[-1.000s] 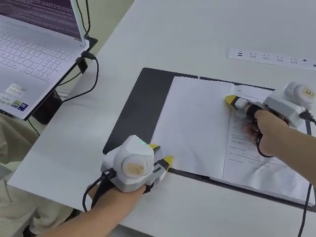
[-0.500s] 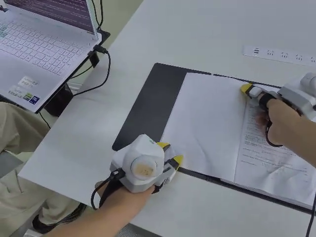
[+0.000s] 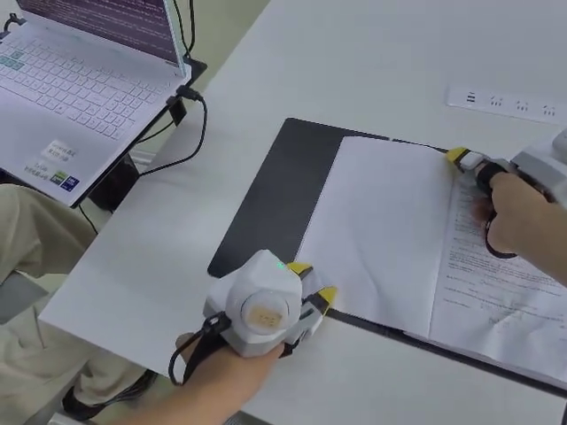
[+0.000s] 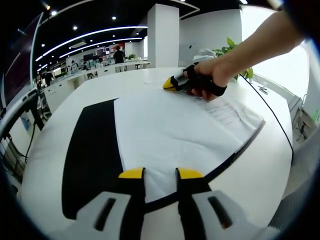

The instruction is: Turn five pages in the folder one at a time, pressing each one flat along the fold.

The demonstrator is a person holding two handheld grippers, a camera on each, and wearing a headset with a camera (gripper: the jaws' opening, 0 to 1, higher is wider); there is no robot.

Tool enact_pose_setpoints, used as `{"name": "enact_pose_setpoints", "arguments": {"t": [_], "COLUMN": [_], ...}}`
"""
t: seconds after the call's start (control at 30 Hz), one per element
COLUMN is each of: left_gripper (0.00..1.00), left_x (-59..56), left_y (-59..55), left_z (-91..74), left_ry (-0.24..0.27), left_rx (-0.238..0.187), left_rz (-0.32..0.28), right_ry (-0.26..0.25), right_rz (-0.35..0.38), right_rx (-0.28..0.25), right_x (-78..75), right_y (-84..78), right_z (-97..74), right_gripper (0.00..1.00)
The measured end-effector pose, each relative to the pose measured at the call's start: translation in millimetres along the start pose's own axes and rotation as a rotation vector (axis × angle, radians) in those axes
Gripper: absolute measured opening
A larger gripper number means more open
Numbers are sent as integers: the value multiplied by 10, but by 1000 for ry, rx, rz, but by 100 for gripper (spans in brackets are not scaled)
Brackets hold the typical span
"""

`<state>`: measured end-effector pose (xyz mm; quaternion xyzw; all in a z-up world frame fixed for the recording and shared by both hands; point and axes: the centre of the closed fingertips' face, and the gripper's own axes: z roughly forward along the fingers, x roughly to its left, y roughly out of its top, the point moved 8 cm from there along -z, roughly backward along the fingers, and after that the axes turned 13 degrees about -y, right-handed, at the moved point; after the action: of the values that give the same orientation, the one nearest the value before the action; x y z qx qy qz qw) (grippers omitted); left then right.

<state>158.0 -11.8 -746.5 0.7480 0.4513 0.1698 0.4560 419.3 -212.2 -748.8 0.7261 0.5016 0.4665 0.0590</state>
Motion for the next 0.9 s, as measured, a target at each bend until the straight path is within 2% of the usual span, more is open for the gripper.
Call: {"name": "enact_pose_setpoints", "arguments": {"t": [0.2,0.47,0.9], "left_gripper": [23,23,23], "left_x": [-3,-3,-2], "left_y": [3,4,5], "left_z": [-2,-1,-3], "left_ry": [0,0,2], "left_rx": [0,0,-2], "left_rz": [-1,-1,-6], "right_ry": [3,17,45], "right_rz": [-22,-27,-17], "right_rx": [-2,23,64], "right_x": [8,-30,-50], "right_y": [-18,-69,-252], "right_z": [-41,-124,-347], "right_gripper": [0,0,0]}}
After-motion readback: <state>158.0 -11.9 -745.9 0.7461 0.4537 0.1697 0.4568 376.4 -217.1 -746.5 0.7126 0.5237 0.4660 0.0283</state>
